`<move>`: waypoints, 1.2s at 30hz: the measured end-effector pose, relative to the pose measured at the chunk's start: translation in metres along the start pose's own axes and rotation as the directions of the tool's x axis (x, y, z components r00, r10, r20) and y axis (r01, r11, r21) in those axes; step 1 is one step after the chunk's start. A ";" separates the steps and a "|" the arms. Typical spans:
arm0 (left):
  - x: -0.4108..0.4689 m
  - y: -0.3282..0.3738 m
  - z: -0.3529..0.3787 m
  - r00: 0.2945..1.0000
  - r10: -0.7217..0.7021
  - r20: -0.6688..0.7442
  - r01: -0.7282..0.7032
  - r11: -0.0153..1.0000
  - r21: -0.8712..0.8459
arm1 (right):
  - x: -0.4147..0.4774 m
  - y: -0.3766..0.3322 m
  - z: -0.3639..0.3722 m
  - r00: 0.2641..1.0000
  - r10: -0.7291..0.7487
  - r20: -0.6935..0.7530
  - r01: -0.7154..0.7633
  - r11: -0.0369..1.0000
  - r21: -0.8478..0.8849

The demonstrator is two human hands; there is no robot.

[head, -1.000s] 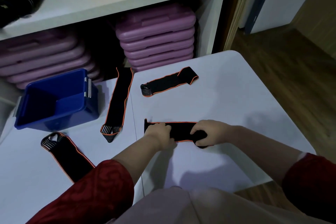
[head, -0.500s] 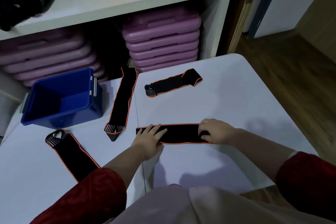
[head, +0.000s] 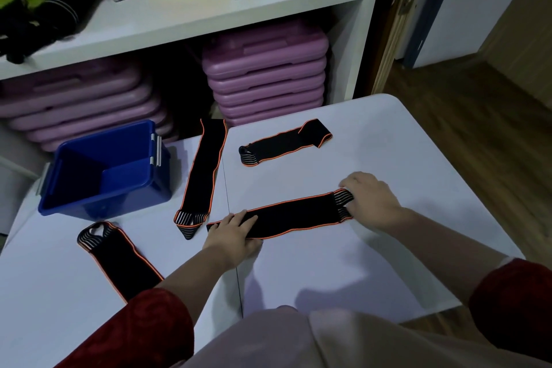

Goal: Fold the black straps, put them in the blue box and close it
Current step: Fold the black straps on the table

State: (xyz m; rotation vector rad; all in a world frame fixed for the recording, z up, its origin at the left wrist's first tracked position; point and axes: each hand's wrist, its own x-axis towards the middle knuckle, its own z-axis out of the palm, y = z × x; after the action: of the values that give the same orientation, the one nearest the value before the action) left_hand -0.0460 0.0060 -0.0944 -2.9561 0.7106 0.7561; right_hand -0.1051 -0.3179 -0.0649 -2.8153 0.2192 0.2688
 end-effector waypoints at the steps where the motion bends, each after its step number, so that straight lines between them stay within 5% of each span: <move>1: -0.001 0.002 -0.001 1.000 -0.002 -0.003 0.002 1.000 0.017 | -0.002 -0.009 0.004 0.997 -0.078 0.020 0.078 0.997 0.008; 3: -0.003 0.006 -0.002 1.000 -0.008 -0.007 0.008 0.999 0.050 | -0.006 -0.025 0.017 0.978 -0.159 0.132 0.162 0.987 -0.019; 7: -0.008 0.016 0.000 0.999 -0.005 0.038 0.005 1.000 -0.003 | -0.010 -0.037 0.045 0.944 -0.063 0.323 0.124 0.977 -0.173; 15: -0.011 0.030 0.007 0.962 0.259 0.084 -0.266 0.961 0.079 | 0.026 -0.041 0.028 0.943 0.072 0.325 -0.034 0.992 -0.121; 20: 0.000 0.037 0.005 0.932 0.357 0.065 -0.363 0.926 0.106 | 0.048 -0.043 0.020 0.932 0.065 0.356 -0.090 0.994 0.054; 32: 0.038 0.056 0.003 0.852 0.509 0.122 -0.520 0.851 0.080 | 0.086 -0.021 0.023 0.934 0.050 0.355 0.013 0.985 -0.172; 36: 0.057 0.055 -0.010 0.859 0.511 0.037 -0.512 0.858 0.027 | 0.104 -0.021 0.013 0.962 0.047 0.268 -0.004 0.987 -0.161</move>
State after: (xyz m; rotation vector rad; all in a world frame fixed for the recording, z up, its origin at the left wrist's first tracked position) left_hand -0.0211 -0.0685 -0.1061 -2.7265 1.5264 0.7841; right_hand -0.0027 -0.3066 -0.0926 -2.8906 0.1790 0.7013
